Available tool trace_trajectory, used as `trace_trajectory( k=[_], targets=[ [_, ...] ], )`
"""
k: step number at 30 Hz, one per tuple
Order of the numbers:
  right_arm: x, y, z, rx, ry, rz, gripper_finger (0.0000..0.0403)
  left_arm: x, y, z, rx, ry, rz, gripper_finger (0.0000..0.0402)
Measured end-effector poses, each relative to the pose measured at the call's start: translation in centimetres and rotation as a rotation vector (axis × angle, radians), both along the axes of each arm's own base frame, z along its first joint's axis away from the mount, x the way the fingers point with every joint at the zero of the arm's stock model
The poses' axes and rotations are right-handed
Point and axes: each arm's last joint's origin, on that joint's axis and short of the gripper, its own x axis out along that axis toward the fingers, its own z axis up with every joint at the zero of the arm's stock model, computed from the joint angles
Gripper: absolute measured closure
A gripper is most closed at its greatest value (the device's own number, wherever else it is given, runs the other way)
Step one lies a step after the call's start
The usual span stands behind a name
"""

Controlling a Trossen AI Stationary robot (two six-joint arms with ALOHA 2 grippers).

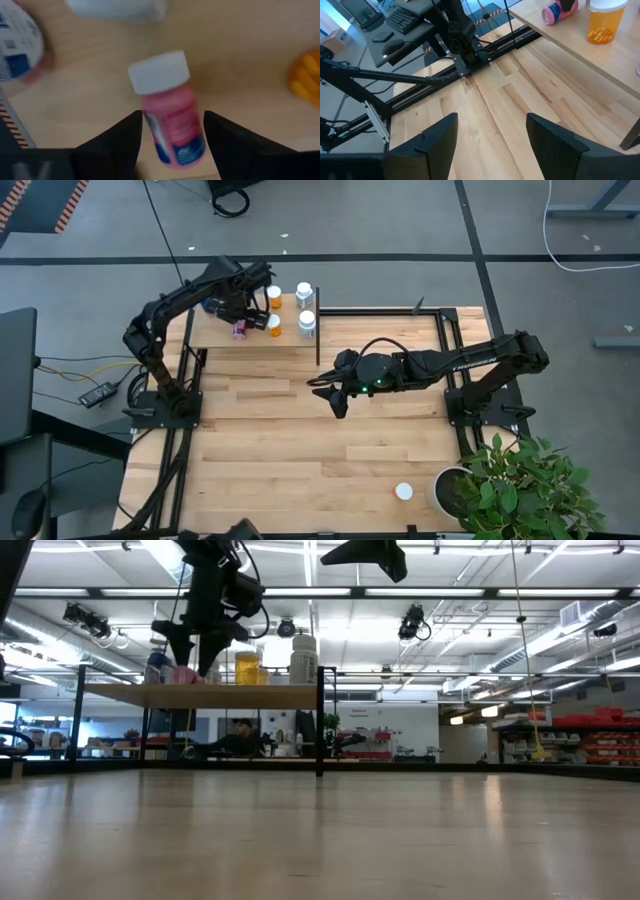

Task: Pick and place medicine bottles onto shelf by color
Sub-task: Put the pink pill bottle on the shelf

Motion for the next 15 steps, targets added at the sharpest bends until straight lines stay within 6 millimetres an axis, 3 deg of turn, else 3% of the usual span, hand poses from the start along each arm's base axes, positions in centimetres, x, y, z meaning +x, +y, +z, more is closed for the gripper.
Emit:
trace_trajectory(
  k=[15],
  targets=[
    [0.0,0.0,0.0,0.000,0.000,0.000,0.0160,0.6,-1.3,0.0,-0.077,-0.021,0.008,0.0182]
  ],
)
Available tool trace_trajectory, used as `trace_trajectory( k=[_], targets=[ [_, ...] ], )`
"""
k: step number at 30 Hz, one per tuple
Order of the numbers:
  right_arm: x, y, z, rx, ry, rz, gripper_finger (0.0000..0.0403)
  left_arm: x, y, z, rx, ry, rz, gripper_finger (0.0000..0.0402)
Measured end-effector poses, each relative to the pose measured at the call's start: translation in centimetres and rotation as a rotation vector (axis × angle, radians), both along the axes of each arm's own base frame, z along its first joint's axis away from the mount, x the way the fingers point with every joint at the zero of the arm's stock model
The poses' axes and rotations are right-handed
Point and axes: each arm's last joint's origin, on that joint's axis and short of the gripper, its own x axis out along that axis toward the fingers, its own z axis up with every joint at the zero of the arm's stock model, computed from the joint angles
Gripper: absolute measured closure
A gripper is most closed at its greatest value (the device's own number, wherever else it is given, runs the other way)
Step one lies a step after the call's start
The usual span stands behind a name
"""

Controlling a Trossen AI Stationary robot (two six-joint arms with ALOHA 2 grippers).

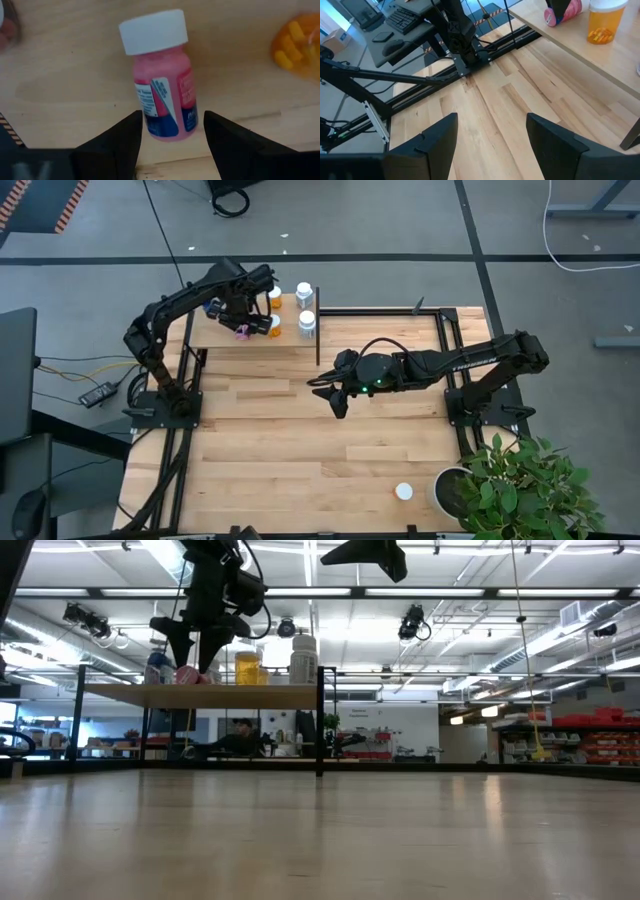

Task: Pick and place medicine bottles onto shelf by color
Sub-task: Put the pink pill bottle on the shelf

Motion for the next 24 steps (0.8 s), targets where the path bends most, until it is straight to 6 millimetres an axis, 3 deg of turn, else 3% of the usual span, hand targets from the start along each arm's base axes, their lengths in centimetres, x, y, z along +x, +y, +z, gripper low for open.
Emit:
trace_trajectory(
  k=[16,24],
  targets=[
    [0.0,0.0,0.0,0.004,0.000,0.009,0.0160,-0.7,0.8,0.1,0.001,-0.002,-0.001,0.0168],
    [0.1,-0.4,0.0,0.000,0.001,-0.001,0.0160,-0.7,1.8,2.5,0.110,-0.102,-0.050,0.0157]
  ],
)
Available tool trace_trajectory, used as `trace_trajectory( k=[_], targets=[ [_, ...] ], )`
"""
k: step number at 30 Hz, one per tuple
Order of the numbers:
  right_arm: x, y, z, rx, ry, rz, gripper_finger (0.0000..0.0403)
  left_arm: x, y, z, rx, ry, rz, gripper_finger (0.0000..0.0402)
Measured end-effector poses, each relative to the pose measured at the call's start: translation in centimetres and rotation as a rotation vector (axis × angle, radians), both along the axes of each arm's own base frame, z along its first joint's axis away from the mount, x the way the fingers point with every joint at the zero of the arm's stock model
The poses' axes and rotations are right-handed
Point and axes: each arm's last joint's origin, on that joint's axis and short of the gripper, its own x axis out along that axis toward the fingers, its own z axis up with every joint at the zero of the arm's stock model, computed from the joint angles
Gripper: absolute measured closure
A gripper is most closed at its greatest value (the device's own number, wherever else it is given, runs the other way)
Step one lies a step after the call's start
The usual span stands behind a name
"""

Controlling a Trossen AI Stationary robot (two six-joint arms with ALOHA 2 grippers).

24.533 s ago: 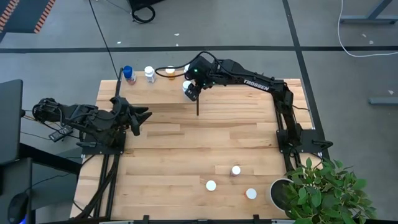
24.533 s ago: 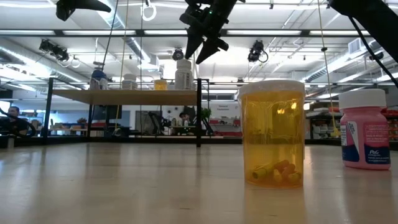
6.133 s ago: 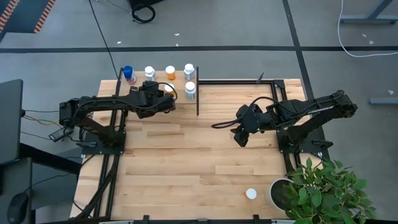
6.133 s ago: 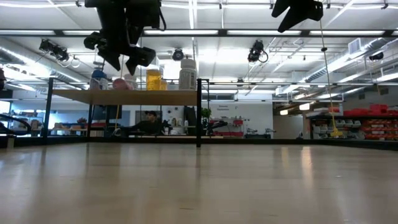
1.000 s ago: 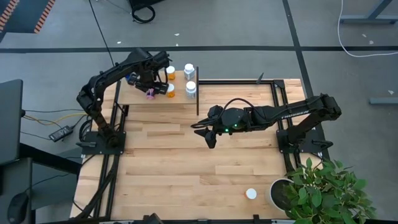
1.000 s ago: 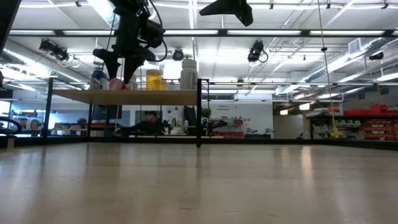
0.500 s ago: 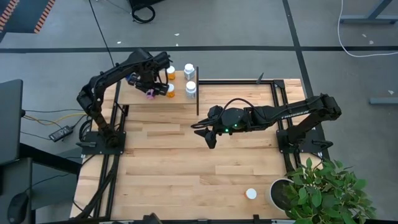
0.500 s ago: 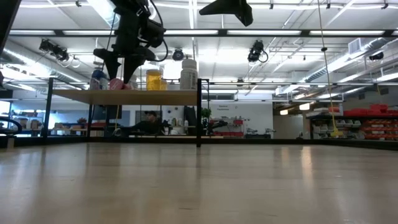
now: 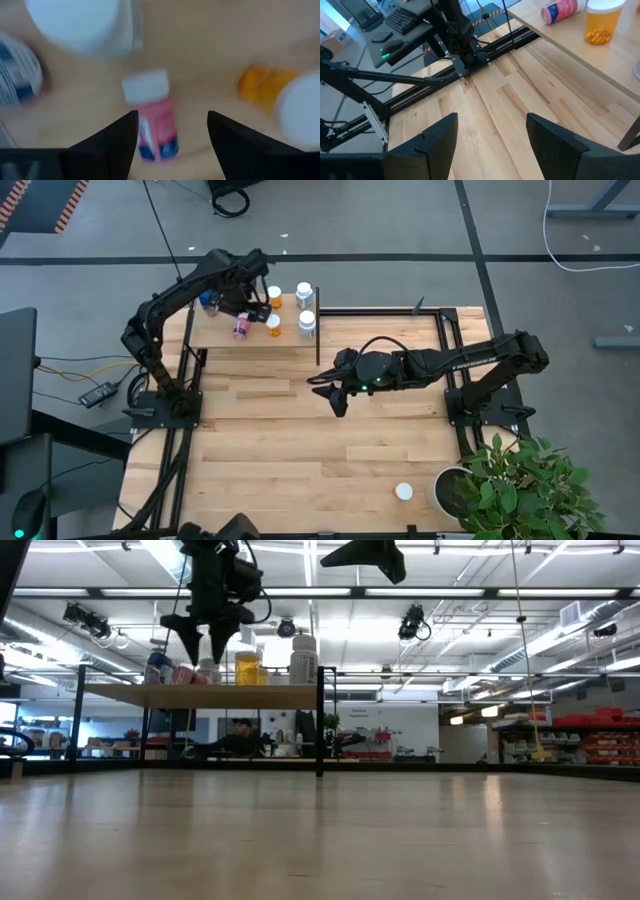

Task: Pick and place medicine bottles onto shelf by color
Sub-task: Put the pink pill bottle on the shelf

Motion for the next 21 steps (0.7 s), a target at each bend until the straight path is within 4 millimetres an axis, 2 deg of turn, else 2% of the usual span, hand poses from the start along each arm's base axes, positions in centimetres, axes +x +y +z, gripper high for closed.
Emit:
trace_trajectory(
  k=[5,10,16,21],
  targets=[
    [0.0,-0.2,0.0,0.008,-0.001,-0.009,0.0160,-0.2,0.8,0.3,0.048,-0.011,0.016,0.0154],
    [0.0,-0.2,0.0,0.024,-0.003,-0.015,0.0160,-0.6,1.0,-0.7,0.047,0.049,0.029,0.0154],
    [0.0,-0.2,0.0,0.026,-0.001,-0.016,0.0160,-0.3,1.3,-1.4,0.067,0.039,0.030,0.0152],
    [0.0,-0.1,-0.1,0.028,0.003,-0.013,0.0160,-0.6,1.1,-2.8,0.031,0.080,0.033,0.0155]
  ],
)
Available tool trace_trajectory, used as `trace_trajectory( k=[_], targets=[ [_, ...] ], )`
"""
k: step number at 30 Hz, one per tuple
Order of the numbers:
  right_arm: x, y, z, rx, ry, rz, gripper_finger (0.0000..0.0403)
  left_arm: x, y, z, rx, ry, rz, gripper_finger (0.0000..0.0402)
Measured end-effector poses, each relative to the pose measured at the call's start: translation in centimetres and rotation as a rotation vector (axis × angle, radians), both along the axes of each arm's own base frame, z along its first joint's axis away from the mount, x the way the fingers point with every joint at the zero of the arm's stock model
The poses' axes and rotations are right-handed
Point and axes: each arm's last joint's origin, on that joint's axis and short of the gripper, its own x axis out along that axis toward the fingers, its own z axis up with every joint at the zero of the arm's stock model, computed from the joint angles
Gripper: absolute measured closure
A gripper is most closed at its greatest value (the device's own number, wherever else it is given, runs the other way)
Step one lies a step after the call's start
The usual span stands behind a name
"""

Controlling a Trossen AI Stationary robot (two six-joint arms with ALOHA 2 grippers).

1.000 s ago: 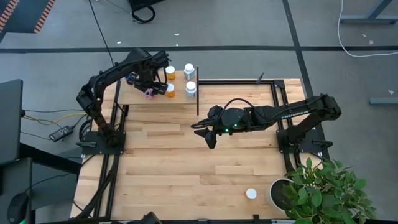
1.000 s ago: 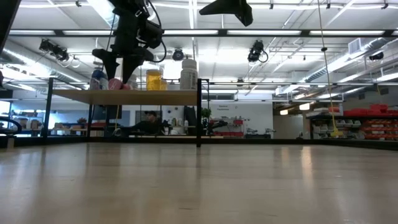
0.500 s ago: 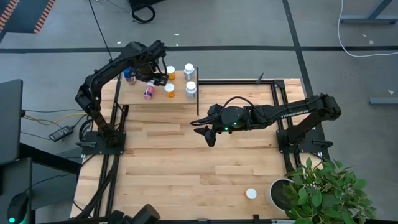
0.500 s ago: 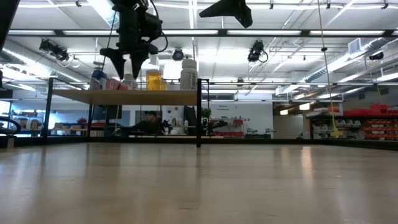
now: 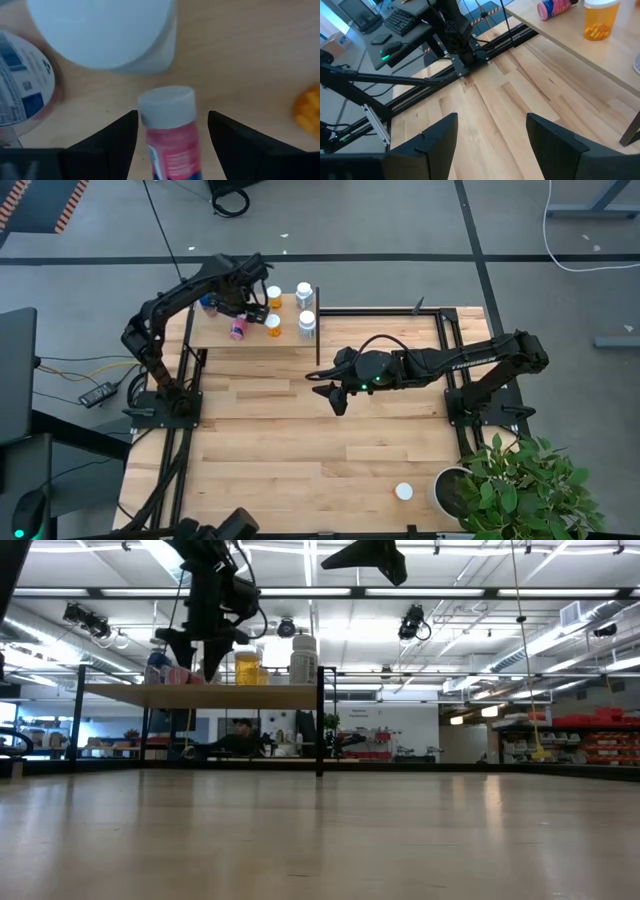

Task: Pick and place medicine bottles onto shelf by color
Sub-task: Put the pink pill bottle on the shelf

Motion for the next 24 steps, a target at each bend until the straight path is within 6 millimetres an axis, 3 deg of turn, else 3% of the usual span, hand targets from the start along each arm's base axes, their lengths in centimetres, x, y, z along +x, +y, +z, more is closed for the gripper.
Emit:
trace_trajectory(
  k=[11,24],
  targets=[
    [-0.05,0.03,-0.10,0.010,0.011,0.007,0.0160,0.23,0.19,-1.07,0.008,-0.005,-0.022,0.0160],
    [-0.05,0.03,-0.11,0.010,0.012,0.007,0.0160,0.30,0.22,-1.02,0.015,-0.012,-0.030,0.0215]
  ],
)
